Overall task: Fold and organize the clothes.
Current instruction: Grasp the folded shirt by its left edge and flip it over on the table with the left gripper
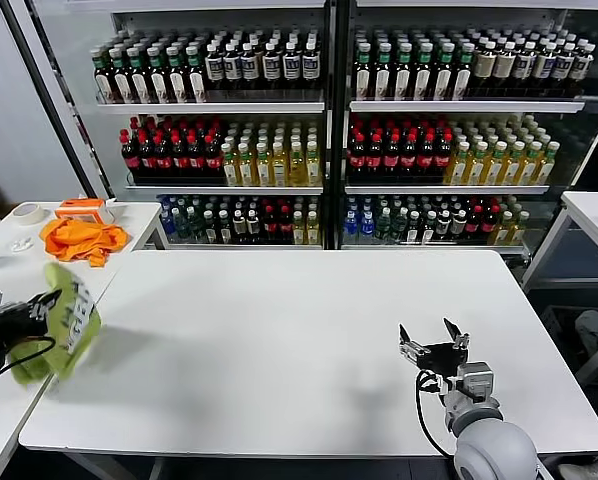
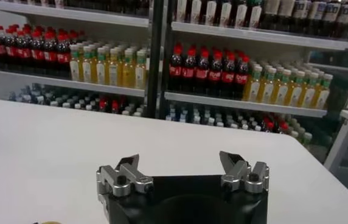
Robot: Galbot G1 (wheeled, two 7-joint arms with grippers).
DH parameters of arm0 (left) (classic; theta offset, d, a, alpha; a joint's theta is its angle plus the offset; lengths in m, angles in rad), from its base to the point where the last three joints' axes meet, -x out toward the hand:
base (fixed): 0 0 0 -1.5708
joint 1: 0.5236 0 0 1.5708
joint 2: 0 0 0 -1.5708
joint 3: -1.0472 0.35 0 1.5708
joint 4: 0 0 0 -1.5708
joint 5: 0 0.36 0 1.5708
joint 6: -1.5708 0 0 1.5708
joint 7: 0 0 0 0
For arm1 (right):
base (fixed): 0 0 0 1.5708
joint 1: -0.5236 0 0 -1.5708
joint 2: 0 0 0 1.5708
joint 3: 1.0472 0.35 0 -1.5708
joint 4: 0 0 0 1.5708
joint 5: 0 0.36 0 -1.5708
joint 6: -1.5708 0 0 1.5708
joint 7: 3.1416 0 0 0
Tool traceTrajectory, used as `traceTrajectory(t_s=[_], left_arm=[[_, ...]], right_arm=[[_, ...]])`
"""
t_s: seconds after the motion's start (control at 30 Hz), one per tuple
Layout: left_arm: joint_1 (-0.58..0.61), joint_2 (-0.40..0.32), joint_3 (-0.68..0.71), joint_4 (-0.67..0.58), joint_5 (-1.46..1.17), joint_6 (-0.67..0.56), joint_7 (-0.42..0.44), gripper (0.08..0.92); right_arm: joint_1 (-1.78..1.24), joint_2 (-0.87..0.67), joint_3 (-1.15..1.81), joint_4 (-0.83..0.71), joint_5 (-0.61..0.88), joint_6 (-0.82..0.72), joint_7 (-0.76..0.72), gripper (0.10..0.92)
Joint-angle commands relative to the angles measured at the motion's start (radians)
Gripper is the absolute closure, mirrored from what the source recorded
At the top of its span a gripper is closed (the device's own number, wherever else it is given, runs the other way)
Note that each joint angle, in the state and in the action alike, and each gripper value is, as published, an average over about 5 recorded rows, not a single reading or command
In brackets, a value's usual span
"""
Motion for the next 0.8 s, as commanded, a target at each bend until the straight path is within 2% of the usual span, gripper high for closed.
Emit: traceTrajectory(t_s=[0.03,0.13,0.27,0.6,0.8], left_arm=[[-0.138,-0.322,0.737,-0.203,0.226,0.041,-0.009,0.897],[-0.186,-0.365,0.773,-0.149,0.246,0.027,-0.003,0.897],[-0.269,-0.383,0.779,-0.085,0.246,0.016,-0.014,0.897],[-0.407,-0.418,0.838,-0.032,0.242,0.019,-0.062,0.897],[-0.476,-0.491,0.882,0.038,0.233,0.029,-0.098,0.897]], right_arm=[[-0.014,-0.006,0.015,0.001,-0.004,-0.001,0.003,0.203],[-0.020,-0.008,0.026,-0.001,-0.004,-0.002,0.003,0.203],[-0.020,-0.005,0.027,-0.001,-0.004,-0.003,0.006,0.203],[-0.040,-0.004,0.050,0.007,-0.005,-0.004,0.007,0.203],[-0.055,-0.003,0.069,0.018,-0.007,-0.004,0.000,0.203]])
